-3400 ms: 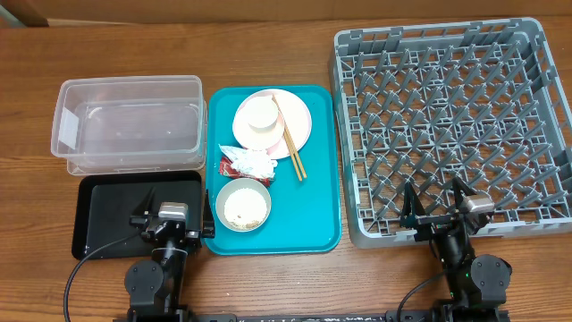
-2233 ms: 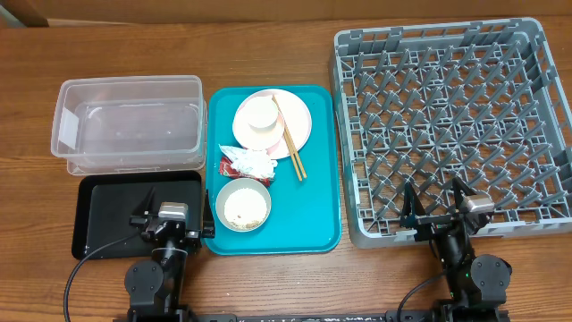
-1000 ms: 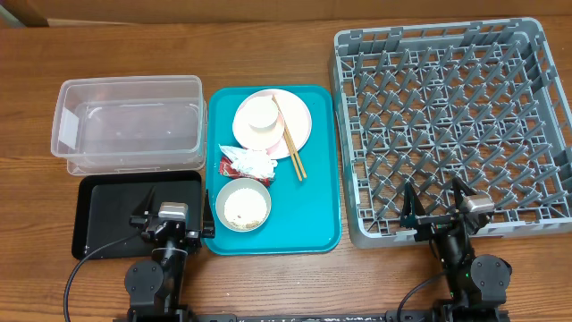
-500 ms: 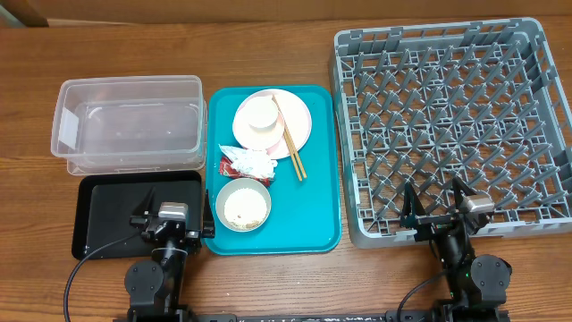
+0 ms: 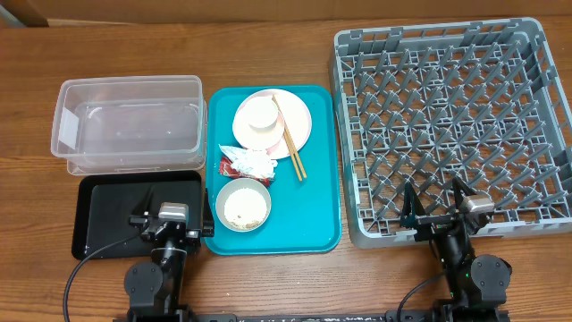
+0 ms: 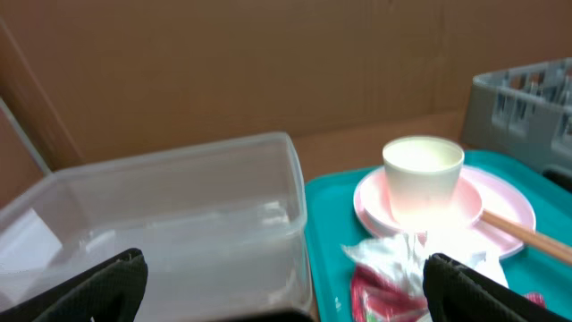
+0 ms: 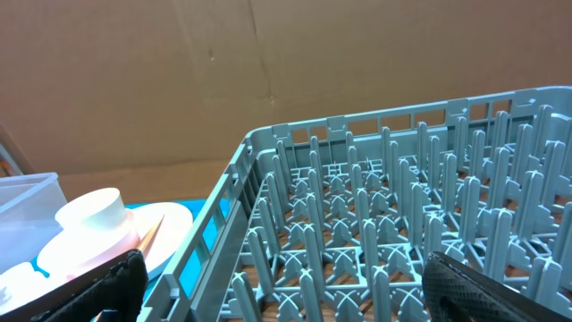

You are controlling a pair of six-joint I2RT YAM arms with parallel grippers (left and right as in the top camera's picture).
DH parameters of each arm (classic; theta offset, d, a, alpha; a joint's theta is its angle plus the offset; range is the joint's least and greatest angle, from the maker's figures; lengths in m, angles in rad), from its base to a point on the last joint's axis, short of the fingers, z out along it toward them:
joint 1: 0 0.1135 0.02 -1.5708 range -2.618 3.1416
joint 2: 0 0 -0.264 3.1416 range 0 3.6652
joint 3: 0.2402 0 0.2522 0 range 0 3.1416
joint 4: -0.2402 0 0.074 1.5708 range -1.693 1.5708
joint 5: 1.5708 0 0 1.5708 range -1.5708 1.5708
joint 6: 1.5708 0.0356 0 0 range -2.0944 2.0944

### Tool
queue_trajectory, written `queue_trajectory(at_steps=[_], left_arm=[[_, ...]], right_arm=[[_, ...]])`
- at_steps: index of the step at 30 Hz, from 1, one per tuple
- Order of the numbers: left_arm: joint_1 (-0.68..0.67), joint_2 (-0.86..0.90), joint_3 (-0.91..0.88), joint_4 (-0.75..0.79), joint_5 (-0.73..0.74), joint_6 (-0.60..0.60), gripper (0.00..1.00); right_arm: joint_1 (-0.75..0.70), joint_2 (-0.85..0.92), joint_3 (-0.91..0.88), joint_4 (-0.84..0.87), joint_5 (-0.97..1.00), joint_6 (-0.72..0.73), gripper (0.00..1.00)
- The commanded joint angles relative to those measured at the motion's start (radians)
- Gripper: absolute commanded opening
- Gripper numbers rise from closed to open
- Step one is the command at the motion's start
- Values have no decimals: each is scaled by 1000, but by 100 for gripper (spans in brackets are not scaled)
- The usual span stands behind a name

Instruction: Sort waste into correct bins and load items into the dishwasher

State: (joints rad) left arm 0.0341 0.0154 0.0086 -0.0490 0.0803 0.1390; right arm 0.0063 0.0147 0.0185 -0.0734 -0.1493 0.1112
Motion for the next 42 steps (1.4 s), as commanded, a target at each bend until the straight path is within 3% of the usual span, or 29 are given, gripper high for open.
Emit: queue_trajectory(at_steps=[1, 9, 17, 23, 27, 34, 37, 38, 42], left_arm=[[3, -10, -4, -12, -9, 29, 100], [2, -10, -3, 168, 401, -57, 100], [5, -10, 111, 224, 391, -230, 100], [5, 29, 318, 79, 381, -231, 100], [5, 168, 524, -42, 395, -199, 100], [5, 627, 1035, -391, 544, -97, 100], [5, 839, 1281, -649, 549, -97, 100], [5, 973, 1433, -840, 549, -97, 100], [5, 1216, 1666, -1180, 555, -118, 100]], right_arm=[[-2, -12, -11, 6, 3, 2, 100], [-2, -12, -11, 6, 3, 2, 100], [-2, -12, -11, 6, 3, 2, 100], [-2, -12, -11, 6, 3, 2, 100], [-2, -12, -11, 6, 3, 2, 100], [-2, -12, -11, 6, 3, 1, 100], [-2, -12, -11, 6, 3, 2, 100], [-2, -12, -11, 6, 3, 2, 100], [-2, -12, -11, 6, 3, 2, 100]])
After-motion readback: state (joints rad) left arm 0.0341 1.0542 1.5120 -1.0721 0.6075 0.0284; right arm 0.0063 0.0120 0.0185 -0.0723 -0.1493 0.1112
